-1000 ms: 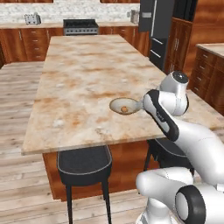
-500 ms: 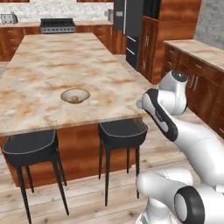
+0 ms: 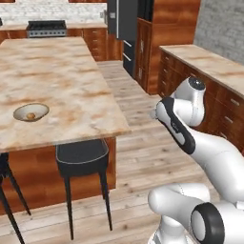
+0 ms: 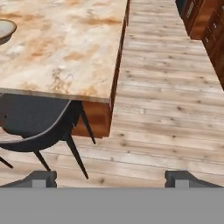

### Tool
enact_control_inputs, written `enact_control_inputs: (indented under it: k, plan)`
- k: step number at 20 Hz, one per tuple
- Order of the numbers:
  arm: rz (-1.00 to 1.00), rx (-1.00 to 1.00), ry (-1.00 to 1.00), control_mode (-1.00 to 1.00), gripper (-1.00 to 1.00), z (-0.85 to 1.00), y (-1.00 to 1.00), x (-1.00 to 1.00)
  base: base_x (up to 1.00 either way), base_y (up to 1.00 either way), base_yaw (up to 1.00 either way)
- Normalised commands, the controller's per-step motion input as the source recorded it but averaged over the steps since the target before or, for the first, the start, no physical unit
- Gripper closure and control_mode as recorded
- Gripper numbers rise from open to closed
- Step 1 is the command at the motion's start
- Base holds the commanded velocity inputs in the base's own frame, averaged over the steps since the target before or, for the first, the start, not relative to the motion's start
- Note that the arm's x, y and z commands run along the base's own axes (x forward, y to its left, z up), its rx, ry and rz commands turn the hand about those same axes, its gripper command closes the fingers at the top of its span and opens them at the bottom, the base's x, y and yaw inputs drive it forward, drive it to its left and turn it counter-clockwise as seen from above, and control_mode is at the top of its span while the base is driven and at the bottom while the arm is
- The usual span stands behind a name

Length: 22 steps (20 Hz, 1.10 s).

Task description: Retrieve the tangerine and kiwi from the fridge and place them into the bowl on the dining table.

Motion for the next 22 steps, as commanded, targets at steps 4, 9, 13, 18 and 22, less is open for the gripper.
enact_control_inputs:
  k: [4, 9, 13, 18, 22]
  plan:
    - [0.0, 0.0, 0.0, 1.0, -1.0, 0.0, 0.0, 0.0, 0.99, -1.0, 0.0]
    - [0.0, 0.0, 0.0, 1.0, -1.0, 0.0, 0.0, 0.0, 1.0, -0.76, 0.0]
    - [0.0, 0.0, 0.0, 1.0, -1.0, 0.0, 0.0, 0.0, 1.0, -0.12, 0.0]
    - [0.0, 0.0, 0.0, 1.0, -1.0, 0.0, 0.0, 0.0, 1.0, 0.0, 0.0]
    - [0.0, 0.0, 0.0, 1.0, -1.0, 0.0, 0.0, 0.0, 1.0, -0.15, 0.01]
